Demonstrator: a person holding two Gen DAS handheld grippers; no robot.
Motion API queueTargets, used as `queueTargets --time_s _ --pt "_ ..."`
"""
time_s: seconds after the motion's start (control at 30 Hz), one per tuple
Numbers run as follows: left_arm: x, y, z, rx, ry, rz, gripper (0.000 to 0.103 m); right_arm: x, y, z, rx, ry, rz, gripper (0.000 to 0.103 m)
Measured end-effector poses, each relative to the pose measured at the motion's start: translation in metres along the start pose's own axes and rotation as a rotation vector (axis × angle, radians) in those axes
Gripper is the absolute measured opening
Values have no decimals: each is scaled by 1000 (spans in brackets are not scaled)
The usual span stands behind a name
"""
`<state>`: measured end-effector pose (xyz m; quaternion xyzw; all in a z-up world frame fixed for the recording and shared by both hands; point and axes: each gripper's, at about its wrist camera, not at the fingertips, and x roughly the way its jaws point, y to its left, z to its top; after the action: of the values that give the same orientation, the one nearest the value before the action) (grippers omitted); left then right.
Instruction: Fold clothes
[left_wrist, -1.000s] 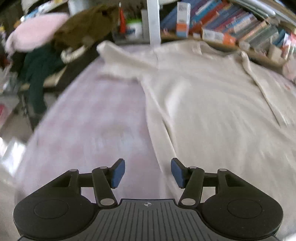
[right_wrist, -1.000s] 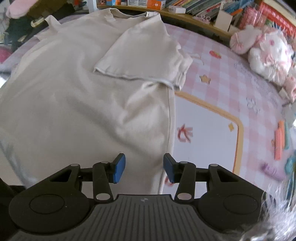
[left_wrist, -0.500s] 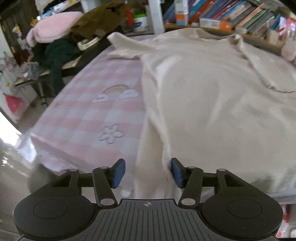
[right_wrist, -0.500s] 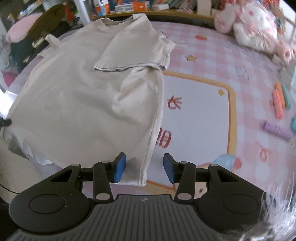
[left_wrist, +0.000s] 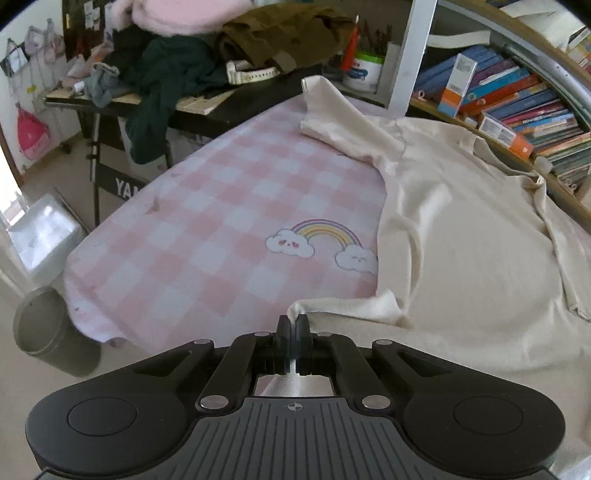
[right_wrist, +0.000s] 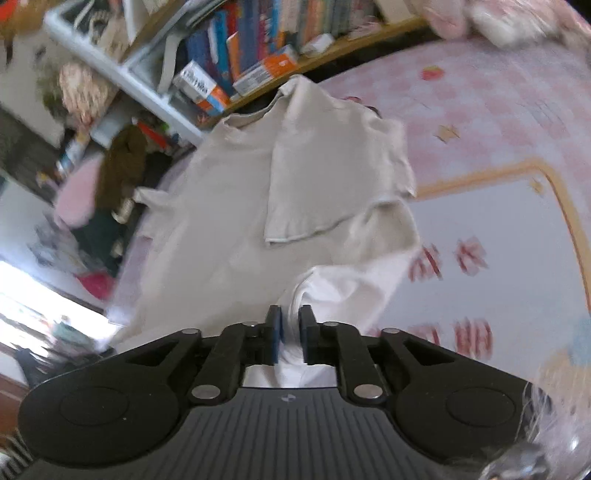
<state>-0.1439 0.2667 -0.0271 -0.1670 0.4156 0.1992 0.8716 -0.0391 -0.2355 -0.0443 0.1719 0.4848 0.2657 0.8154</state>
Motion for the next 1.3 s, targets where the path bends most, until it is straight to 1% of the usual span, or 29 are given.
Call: queueTargets --time_s 0.03,0.07,0.1,0.13,0.27,0.47,0.5,0.53,0.57,0.6,0.67,0.73,0.8,0.83,0.87,0.9,0.97,1.03,1.07,1.1,1.13,1.17,1.2,1.23,1.3 --pt "3 -1 1 7 1 -7 1 7 7 1 -37 21 -7 19" --pt "5 -1 2 16 1 -14 1 12 12 1 -71 41 -11 26" --pt "7 -1 2 25 4 -20 1 16 17 -1 -109 65 -14 35" --pt "8 -1 3 34 8 -26 1 19 22 -4 -156 90 -14 38" --pt "9 5 2 65 23 -58 1 19 45 -23 -373 156 -27 43" --pt "9 15 1 116 39 -94 2 8 56 -61 -607 225 -128 42" --pt "9 16 1 124 39 -100 2 6 58 -66 -651 236 -145 42" --pt "8 15 2 133 39 -105 1 5 59 -71 -695 248 -164 38" --pt "8 15 2 142 39 -110 1 4 60 -75 -739 259 -182 25" --pt "6 16 3 149 37 -118 1 4 59 -79 -767 277 -205 7" --pt "0 19 4 161 34 -139 1 0 59 -81 -768 312 -246 7" --pt "-10 26 5 161 33 -163 1 -19 56 -74 -656 303 -207 7" --pt "-22 38 8 131 27 -190 1 -52 46 -57 -389 224 -75 7" --pt "-28 45 10 95 23 -208 1 -74 34 -49 -206 143 32 7" --pt "-30 52 10 59 22 -220 1 -90 20 -47 -52 78 110 6" --pt "-29 55 10 36 27 -220 1 -87 14 -49 -22 89 51 6" --pt "-15 53 9 47 68 -212 1 -76 2 -53 8 131 -101 6" --pt "-6 47 6 81 88 -203 1 -50 -5 -63 12 192 -184 6" --pt "-4 45 4 89 89 -199 1 -40 -8 -67 28 198 -208 7" --pt "-3 44 3 93 89 -194 1 -36 -9 -72 32 185 -211 8" --pt "-2 45 2 88 89 -192 1 -32 -10 -76 34 170 -211 11" --pt "-1 46 1 81 89 -192 1 -28 -11 -80 36 155 -212 17" --pt "-1 47 0 77 87 -194 1 -25 -9 -84 22 145 -188 29" --pt "-1 49 0 74 86 -197 1 -23 -3 -88 -11 142 -164 34" --pt "-3 53 -1 75 84 -201 1 -21 14 -97 -144 176 -132 35"
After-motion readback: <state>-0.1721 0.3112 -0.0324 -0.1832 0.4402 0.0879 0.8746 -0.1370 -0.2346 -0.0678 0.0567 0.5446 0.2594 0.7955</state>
